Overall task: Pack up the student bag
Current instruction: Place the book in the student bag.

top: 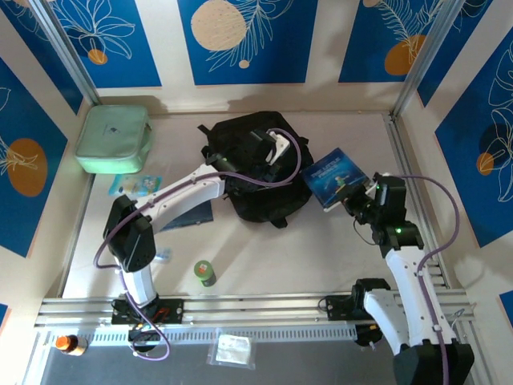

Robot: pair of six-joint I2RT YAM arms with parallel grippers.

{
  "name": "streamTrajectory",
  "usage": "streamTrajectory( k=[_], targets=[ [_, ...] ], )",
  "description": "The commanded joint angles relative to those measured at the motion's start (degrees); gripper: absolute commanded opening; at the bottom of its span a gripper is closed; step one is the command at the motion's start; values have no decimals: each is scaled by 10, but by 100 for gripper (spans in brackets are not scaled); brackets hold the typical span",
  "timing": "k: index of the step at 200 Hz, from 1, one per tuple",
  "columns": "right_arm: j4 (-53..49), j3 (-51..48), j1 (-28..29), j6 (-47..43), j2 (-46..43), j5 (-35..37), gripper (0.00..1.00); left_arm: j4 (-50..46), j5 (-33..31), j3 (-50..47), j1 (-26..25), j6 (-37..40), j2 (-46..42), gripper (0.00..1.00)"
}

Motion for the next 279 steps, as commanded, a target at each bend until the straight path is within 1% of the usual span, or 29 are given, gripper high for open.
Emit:
streamTrajectory(
  k=[1,16,34,61,90,120,161,186,229,258,279],
  targets=[
    [61,-19,48,63,-5,1,7,73,14,-3,-1,-13,-30,0],
    [97,-28,80,94,6,10,7,88,28,-4,-1,-14,-33,0],
    [109,-26,115,122,29,34,7,97,36,-5,-1,-16,-34,0],
    [136,-23,145,150,63,48,7,101,47,-5,-2,-17,-36,0],
    [154,-16,151,206,96,51,7,99,56,-8,-1,-21,-36,0],
    [200,-8,155,244,132,49,7,96,67,-7,-2,-23,-36,0],
    [225,14,167,254,182,41,7,95,80,-5,-1,-29,-36,0],
    [230,24,182,247,196,52,7,95,83,-4,-2,-30,-35,0],
    [235,32,191,237,220,67,7,96,88,-5,-1,-31,-34,0],
    [242,35,198,249,262,69,7,99,87,-7,-2,-36,-36,0],
    [243,41,204,258,299,83,7,101,86,-8,-1,-38,-38,0]
  ],
)
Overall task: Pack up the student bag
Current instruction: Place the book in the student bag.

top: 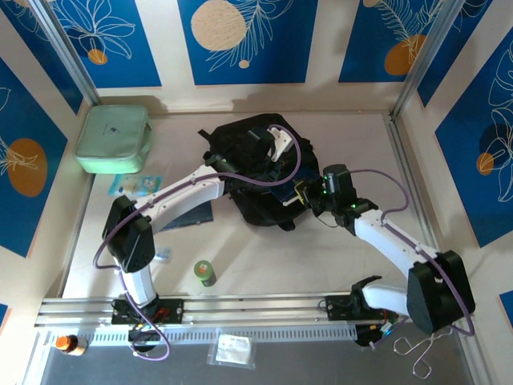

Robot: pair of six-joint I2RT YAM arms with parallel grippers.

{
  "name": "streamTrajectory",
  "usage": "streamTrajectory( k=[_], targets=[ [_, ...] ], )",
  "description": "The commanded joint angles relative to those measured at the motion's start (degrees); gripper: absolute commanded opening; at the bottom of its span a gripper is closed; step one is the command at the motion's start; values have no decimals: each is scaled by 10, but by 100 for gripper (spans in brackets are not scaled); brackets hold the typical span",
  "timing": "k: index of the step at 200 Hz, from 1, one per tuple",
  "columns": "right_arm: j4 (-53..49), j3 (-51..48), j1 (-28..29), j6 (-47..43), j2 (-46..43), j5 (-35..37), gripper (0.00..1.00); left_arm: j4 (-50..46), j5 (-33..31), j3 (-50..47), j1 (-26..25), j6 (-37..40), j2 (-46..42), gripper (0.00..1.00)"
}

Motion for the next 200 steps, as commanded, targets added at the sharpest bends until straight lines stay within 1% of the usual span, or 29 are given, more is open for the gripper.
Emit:
streamTrajectory(
  k=[1,30,56,87,113,133,141,159,176,200],
  targets=[
    [27,26,10,15,31,20,7,35,17,0,-1,-9,-36,0],
    [43,32,9,35,87,38,7,37,15,-3,-1,-10,-39,0],
    [58,65,8,25,149,33,8,40,14,-7,-1,-12,-42,0],
    [104,90,-2,44,222,11,9,36,10,-6,-1,-15,-43,0],
    [117,120,-5,56,271,4,10,26,14,3,-1,-19,-42,0],
    [130,137,-3,60,302,1,13,27,17,3,-1,-21,-41,0],
    [146,142,-4,61,315,-9,15,27,17,3,-2,-21,-40,0],
    [187,145,-16,69,344,-63,22,27,15,1,-1,-23,-39,0],
    [185,141,-18,62,346,-81,34,24,9,0,0,-24,-37,0],
    [180,116,-22,63,314,-102,48,23,3,-3,0,-25,-33,0]
  ],
)
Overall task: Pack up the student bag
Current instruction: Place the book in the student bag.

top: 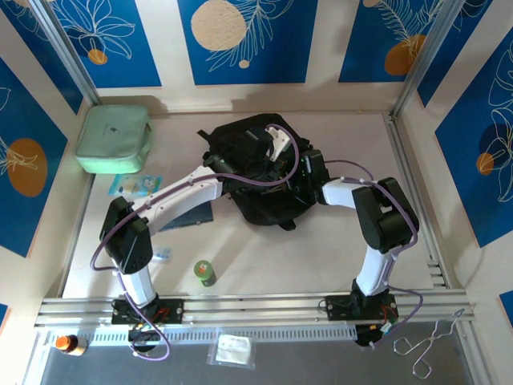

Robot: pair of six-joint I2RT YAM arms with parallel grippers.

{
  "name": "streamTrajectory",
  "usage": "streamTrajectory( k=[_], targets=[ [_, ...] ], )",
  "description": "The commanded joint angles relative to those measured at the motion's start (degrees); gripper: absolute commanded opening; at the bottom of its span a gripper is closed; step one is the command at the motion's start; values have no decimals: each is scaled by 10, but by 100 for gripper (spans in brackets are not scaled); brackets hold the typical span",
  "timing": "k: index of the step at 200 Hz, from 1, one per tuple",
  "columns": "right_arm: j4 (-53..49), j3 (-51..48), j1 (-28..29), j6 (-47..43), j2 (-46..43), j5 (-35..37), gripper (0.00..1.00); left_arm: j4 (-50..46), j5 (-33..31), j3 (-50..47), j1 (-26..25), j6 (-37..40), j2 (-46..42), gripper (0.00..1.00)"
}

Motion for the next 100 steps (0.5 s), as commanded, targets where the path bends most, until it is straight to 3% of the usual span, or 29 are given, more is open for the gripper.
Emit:
streamTrajectory(
  k=[1,23,50,92,100],
  targets=[
    [0,-23,-4,7,-28,-46,48,21,3,5,1,-9,-22,0],
    [-20,-51,-5,2,-85,-51,61,21,0,3,3,-14,-18,0],
    [-80,-87,-2,-14,-172,-35,63,18,-2,1,7,-22,-12,0],
    [-238,-124,-3,-87,-339,72,67,15,2,-23,14,-51,-15,0],
    [-271,-126,-6,-97,-371,99,68,14,7,-29,18,-63,-16,8]
  ],
)
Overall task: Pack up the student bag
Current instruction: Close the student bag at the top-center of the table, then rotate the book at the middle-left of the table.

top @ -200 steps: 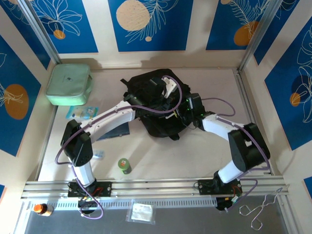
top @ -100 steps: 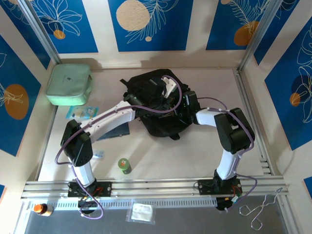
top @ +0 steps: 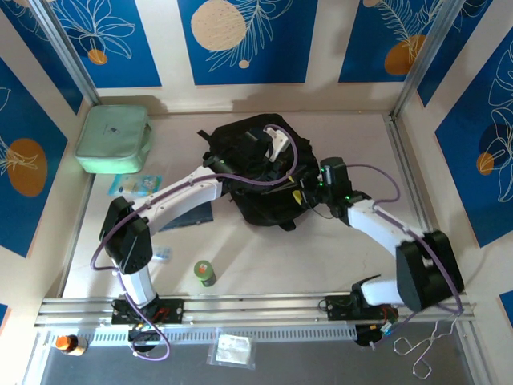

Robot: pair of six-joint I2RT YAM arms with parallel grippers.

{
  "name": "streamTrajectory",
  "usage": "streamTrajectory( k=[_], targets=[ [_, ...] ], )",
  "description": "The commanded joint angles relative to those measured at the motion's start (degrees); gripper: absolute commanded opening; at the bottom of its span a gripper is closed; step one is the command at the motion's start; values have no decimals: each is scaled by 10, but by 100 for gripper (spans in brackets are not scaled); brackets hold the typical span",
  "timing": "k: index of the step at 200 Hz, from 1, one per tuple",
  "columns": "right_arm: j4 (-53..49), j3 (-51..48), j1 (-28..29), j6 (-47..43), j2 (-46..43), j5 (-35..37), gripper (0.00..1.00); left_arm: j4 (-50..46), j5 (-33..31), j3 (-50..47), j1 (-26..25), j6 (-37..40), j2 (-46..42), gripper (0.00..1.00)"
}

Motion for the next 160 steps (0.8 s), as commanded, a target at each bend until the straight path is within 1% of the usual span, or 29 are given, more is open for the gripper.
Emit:
streamTrajectory(
  k=[1,25,38,48,60,70,91,110,135,160],
  targets=[
    [-138,-11,-3,-56,-75,88,68,11,8,-17,11,-38,-16,10],
    [-214,-10,-9,-100,-162,170,71,21,43,-50,23,-68,-32,49],
    [-242,0,-13,-135,-195,206,73,29,56,-74,28,-78,-48,65],
    [-245,9,-18,-173,-210,214,74,32,58,-98,35,-86,-67,72],
    [-235,23,-24,-223,-214,200,76,26,25,-130,41,-108,-93,80],
    [-229,34,-27,-246,-207,182,78,26,2,-162,47,-123,-116,87],
    [-202,58,-23,-280,-165,126,80,27,-26,-232,74,-154,-166,96],
    [-195,93,-5,-299,-109,95,81,19,-38,-292,115,-194,-208,100],
    [-197,146,40,-327,-37,87,80,15,-45,-360,174,-247,-242,100],
    [-204,197,77,-338,32,77,79,-2,-43,-394,227,-295,-227,100]
  ],
)
